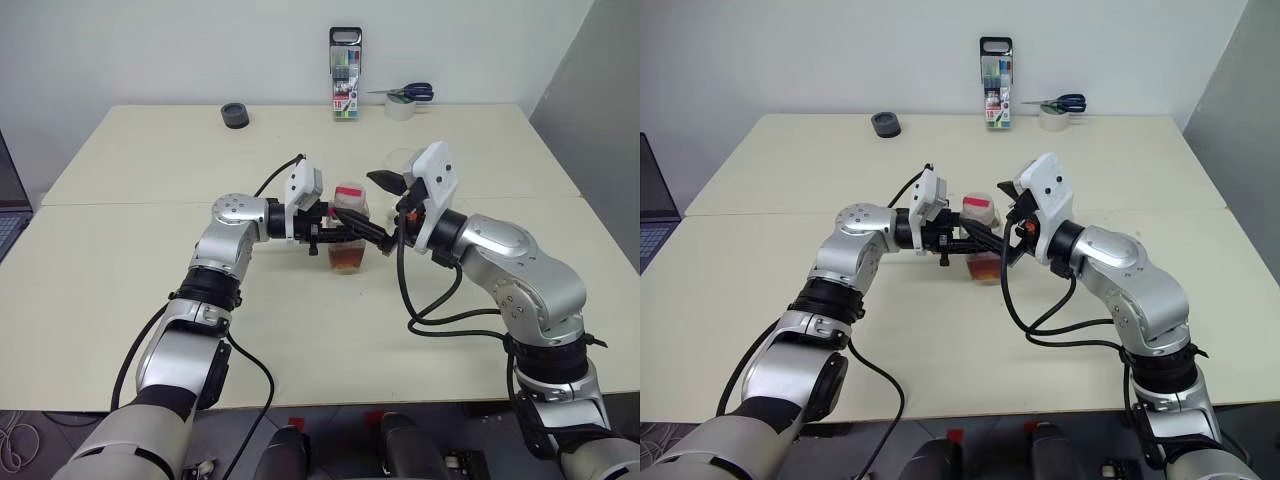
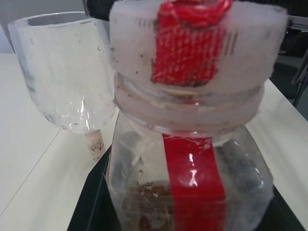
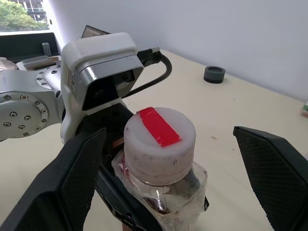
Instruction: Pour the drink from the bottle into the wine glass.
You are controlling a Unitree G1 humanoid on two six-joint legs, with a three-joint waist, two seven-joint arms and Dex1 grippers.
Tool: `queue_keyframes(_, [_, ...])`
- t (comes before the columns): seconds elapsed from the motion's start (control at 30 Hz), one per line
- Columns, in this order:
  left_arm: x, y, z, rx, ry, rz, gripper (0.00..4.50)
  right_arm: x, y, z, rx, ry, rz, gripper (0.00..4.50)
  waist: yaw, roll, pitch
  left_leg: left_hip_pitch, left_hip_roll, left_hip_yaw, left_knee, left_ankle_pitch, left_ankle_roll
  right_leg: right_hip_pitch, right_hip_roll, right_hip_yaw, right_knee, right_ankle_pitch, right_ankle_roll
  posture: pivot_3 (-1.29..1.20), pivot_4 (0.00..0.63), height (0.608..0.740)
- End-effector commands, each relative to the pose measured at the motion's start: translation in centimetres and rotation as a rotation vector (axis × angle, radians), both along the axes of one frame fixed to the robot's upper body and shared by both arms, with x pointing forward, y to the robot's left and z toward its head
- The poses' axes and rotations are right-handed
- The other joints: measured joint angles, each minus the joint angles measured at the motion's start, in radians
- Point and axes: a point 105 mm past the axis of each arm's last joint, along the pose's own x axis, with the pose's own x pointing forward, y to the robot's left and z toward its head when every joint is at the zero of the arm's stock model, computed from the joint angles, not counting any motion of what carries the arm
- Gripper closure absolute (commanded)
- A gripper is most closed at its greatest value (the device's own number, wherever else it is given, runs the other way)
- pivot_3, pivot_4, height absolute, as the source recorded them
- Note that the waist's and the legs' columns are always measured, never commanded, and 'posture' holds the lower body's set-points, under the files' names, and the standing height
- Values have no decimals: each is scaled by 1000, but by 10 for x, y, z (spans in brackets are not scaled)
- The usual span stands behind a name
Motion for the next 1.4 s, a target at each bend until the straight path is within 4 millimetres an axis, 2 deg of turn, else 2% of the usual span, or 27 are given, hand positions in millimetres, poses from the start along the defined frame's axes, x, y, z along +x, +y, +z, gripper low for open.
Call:
queue_keyframes(0.03, [-4,0,15,-22,-73,-20,2809,-7,0,11,16,-37,20,0,0,0,0,0,0,0,0,0,0,0,0,0,0,0,0,0,150,740])
queue_keyframes(0.53, [-7,-6,15,-32,-75,-39,2809,-6,2,13,65,6,46,0,0,0,0,0,0,0,0,0,0,0,0,0,0,0,0,0,150,740])
queue_keyframes(0.63, [-8,-6,15,-32,-73,-41,2809,-4,2,14,74,0,37,622,0,0,0,0,0,0,0,0,0,0,0,0,0,0,0,0,150,740])
queue_keyframes(0.83, [-9,-7,12,-34,-66,-42,2809,-5,3,16,62,-23,35,2673,0,0,0,0,0,0,0,0,0,0,0,0,0,0,0,0,150,740])
queue_keyframes(0.97, [-11,-7,10,-36,-60,-43,2809,-6,3,16,-18,-100,27,2682,0,0,0,0,0,0,0,0,0,0,0,0,0,0,0,0,150,740])
queue_keyframes(1.17, [-13,-8,8,-44,-47,-40,2811,-11,5,10,-217,-309,22,2765,0,0,0,0,0,0,0,0,0,0,0,0,0,0,0,0,150,740])
queue_keyframes(1.27, [-14,-7,6,-47,-40,-36,2811,-12,5,10,-206,-330,24,2781,0,0,0,0,0,0,0,0,0,0,0,0,0,0,0,0,150,740])
queue_keyframes(1.4, [-15,-7,5,-51,-34,-28,2811,-18,-2,23,-39,-274,27,2792,1,0,0,0,0,0,0,0,0,0,0,0,0,0,0,0,150,740])
